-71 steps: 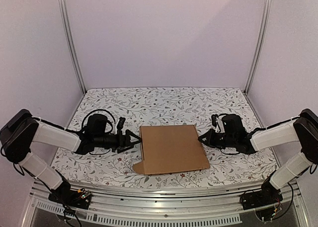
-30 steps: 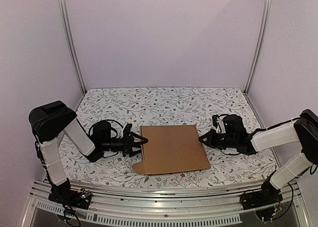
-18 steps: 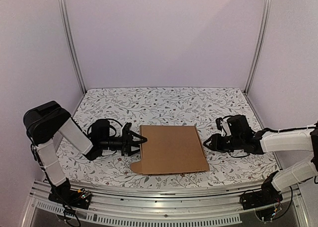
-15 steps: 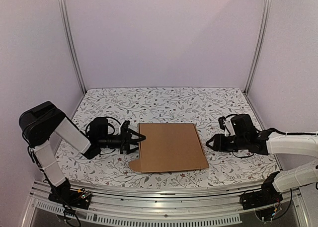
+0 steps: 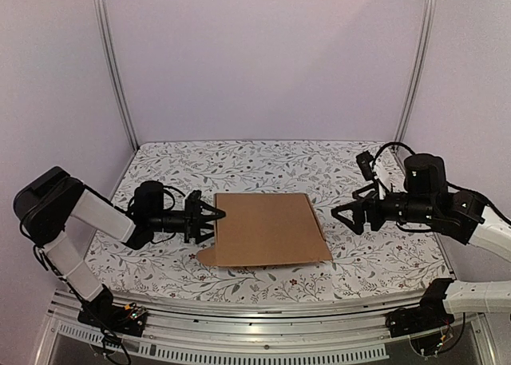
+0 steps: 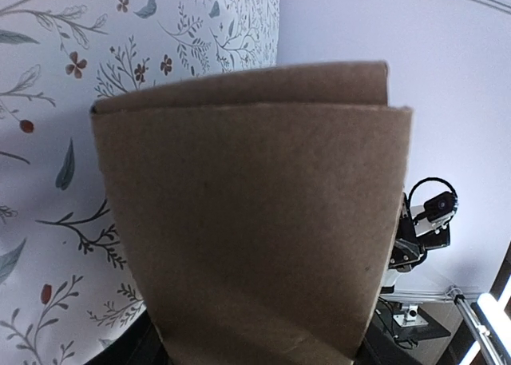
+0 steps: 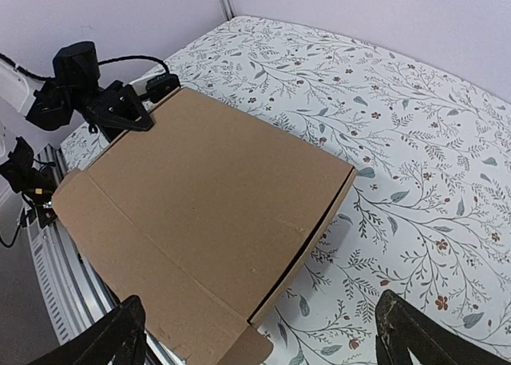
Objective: Fold the paper box
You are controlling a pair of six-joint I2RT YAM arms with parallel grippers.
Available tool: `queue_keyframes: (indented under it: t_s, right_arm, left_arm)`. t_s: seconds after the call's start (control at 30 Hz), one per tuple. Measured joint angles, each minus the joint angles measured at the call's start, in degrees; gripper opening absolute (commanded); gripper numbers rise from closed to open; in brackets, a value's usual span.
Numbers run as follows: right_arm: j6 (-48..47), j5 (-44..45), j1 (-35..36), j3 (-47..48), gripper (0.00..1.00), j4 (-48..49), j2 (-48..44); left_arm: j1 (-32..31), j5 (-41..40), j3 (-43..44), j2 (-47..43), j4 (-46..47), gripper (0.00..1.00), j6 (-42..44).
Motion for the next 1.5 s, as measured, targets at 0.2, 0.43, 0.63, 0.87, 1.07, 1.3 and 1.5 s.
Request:
queue_keyframes:
  t_s: [0.2,0.43,0.63,0.87,1.07,1.3,1.5]
  right_arm:
    - [-15.0,5.0,9.6,4.1,0.99,-3.2,-0.3]
    - [-38.1,16.5,25.9,4.6,0.99,-6.0,0.2]
    - [-53.0,28.9,33.8,3.7,0.99,-2.4,4.2]
    - [-64.0,38.9,37.6,3.6,0.99,4.4,12.3]
    - [-68.9,43.2,38.7,2.9,0.99,11.0,17.8]
    - [-71.7,46.8,39.3,1.8,0.99,17.4,23.8]
    - [-74.1,50.9,39.4,1.4,0.93,22.5,27.1]
  left_arm:
    - [2.5,3.9,-0.4,-2.5,0.9,0.0,-4.8]
    - [4.3,7.1,-1.1,-1.2,8.3,0.0,-13.0]
    - [4.4,7.8,-2.5,2.0,15.0,0.0,-18.4]
    - [4.5,8.0,-3.9,2.5,18.8,0.0,-21.5]
    - [4.5,8.0,-4.3,2.6,20.5,0.0,-22.7]
    - [4.5,8.3,-4.4,2.6,21.7,0.0,-23.6]
    - [4.7,7.9,-5.0,2.6,21.9,0.0,-23.8]
